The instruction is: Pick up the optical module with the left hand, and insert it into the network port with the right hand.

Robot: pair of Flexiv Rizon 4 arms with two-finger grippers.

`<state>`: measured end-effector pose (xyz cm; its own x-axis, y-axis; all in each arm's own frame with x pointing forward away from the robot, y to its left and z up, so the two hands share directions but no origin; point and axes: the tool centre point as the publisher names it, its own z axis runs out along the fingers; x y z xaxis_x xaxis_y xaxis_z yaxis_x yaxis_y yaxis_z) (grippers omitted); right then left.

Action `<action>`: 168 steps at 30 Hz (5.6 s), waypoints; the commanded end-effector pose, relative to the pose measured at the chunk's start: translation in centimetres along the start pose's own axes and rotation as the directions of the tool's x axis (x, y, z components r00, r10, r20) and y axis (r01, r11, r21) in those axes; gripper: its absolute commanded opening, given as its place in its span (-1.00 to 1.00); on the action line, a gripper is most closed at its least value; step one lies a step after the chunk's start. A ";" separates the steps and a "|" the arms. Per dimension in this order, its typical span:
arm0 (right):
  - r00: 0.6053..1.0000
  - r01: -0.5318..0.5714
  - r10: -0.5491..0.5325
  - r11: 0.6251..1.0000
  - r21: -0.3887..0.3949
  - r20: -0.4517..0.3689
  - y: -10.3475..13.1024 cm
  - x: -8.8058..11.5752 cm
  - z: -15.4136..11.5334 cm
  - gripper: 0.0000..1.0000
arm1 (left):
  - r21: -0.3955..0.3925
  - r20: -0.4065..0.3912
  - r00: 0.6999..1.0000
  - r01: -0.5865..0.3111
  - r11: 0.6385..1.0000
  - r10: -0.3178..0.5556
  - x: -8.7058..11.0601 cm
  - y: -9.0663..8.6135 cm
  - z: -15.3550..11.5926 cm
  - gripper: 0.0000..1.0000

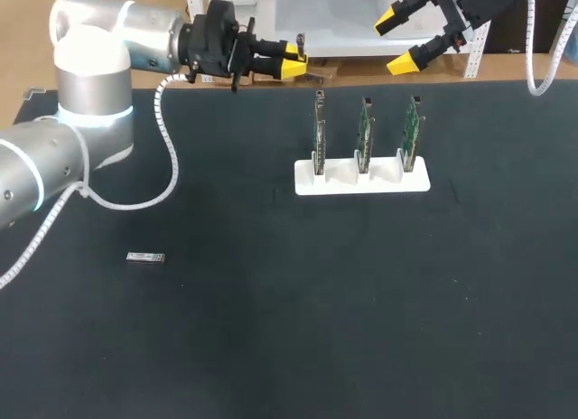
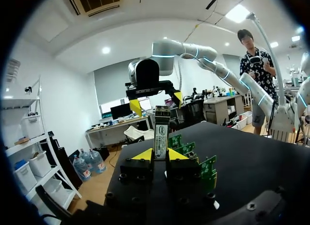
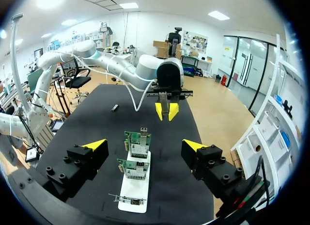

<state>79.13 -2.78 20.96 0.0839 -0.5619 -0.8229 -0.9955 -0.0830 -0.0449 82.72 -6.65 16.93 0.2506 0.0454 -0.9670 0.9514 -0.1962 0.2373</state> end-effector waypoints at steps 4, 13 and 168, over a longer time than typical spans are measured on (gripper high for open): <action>1.000 0.000 0.000 1.000 0.003 0.000 0.2 0.0 0.0 1.00 | 0.151 -0.010 1.000 -0.002 0.988 0.004 -1.5 -0.2 0.3 -1.00; 1.000 0.000 0.000 1.000 0.003 0.000 0.2 0.0 0.0 1.00 | 0.151 -0.009 1.000 0.021 0.988 -0.020 -2.4 0.5 1.5 -1.00; 1.000 0.000 0.000 1.000 0.003 0.000 0.2 0.0 0.0 1.00 | -0.162 -0.030 0.995 0.090 0.983 -0.096 -2.4 1.2 8.4 -1.00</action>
<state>79.13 -2.78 20.96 0.0839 -0.5619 -0.8229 -0.9955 -0.0830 -0.0449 80.84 -14.79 18.80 0.1676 0.0862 -0.9821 0.9814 0.0801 0.1745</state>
